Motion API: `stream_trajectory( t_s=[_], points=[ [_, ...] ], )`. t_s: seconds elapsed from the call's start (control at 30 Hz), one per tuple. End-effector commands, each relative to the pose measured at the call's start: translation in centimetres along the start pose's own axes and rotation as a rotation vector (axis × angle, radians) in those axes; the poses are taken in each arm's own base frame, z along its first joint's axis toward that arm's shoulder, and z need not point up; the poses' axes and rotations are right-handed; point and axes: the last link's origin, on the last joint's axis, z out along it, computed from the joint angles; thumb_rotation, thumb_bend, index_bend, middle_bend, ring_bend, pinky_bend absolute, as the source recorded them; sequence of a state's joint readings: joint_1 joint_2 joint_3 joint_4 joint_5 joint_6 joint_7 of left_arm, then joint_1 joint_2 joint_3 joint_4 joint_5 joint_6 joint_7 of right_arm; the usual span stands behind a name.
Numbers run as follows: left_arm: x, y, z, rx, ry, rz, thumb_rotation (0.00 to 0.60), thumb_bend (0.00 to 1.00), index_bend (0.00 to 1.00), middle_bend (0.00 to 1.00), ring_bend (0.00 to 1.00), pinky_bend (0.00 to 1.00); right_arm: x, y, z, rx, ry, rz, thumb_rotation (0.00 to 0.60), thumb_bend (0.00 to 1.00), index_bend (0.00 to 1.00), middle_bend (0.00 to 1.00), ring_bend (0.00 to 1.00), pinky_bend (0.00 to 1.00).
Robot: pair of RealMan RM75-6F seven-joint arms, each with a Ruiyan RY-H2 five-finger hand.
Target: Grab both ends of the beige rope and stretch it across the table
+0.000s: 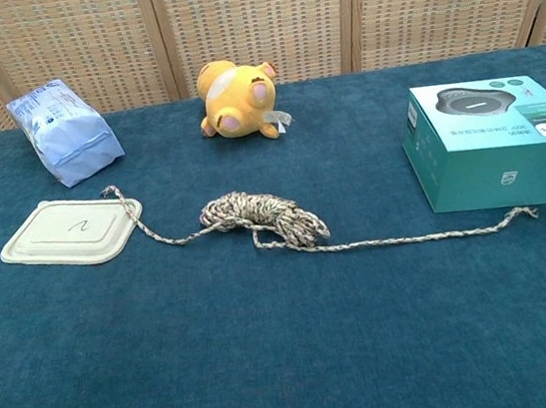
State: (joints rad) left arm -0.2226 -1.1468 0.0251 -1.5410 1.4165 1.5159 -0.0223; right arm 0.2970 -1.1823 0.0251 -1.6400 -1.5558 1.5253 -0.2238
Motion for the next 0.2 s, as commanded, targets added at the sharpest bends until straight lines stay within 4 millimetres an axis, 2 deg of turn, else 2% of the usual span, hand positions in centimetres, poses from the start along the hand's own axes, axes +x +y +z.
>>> stream_trajectory(
  t_s=[0.03,0.2],
  points=[
    [-0.1,-0.3,-1.8,0.048,0.006,0.012,0.6,0.0,0.0,0.0,0.0,0.0,-0.9,0.6,-2.1,-0.037,-0.002,0.032,0.6,0.0,0.0,0.0,0.0,0.0],
    [-0.2,0.4,-2.6,0.036,0.02,0.017,0.6,0.0,0.0,0.0,0.0,0.0,-1.2,1.0,-3.5,-0.053,0.008,0.035,0.6,0.0,0.0,0.0,0.0,0.0]
  ],
)
